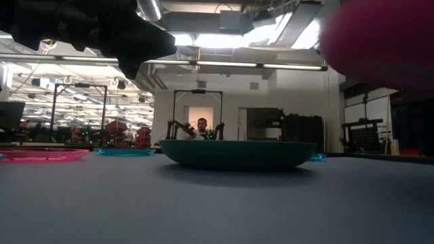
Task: Stack plastic plates
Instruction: Stack the pink plate on the black plate
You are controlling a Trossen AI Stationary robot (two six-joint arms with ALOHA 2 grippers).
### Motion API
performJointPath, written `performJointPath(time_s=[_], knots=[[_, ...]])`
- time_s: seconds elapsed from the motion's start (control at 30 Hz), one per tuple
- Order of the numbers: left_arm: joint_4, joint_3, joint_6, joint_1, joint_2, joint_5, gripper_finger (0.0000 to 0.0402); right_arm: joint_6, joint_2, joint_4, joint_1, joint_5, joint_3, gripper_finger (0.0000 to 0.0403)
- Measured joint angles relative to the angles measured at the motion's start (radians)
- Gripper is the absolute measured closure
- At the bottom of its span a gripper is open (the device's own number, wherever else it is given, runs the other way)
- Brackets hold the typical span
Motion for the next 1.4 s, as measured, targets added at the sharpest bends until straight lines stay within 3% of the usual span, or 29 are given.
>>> performJointPath(time_s=[0.63,1.4], knots=[[0.002,0.000,-0.003,0.000,0.000,0.000,0.0319,-0.129,0.009,0.049,-0.310,-0.008,0.072,0.0403],[0.007,0.000,-0.004,0.000,0.000,0.000,0.0319,-0.236,0.197,0.270,-0.582,-0.115,0.072,0.0403]])
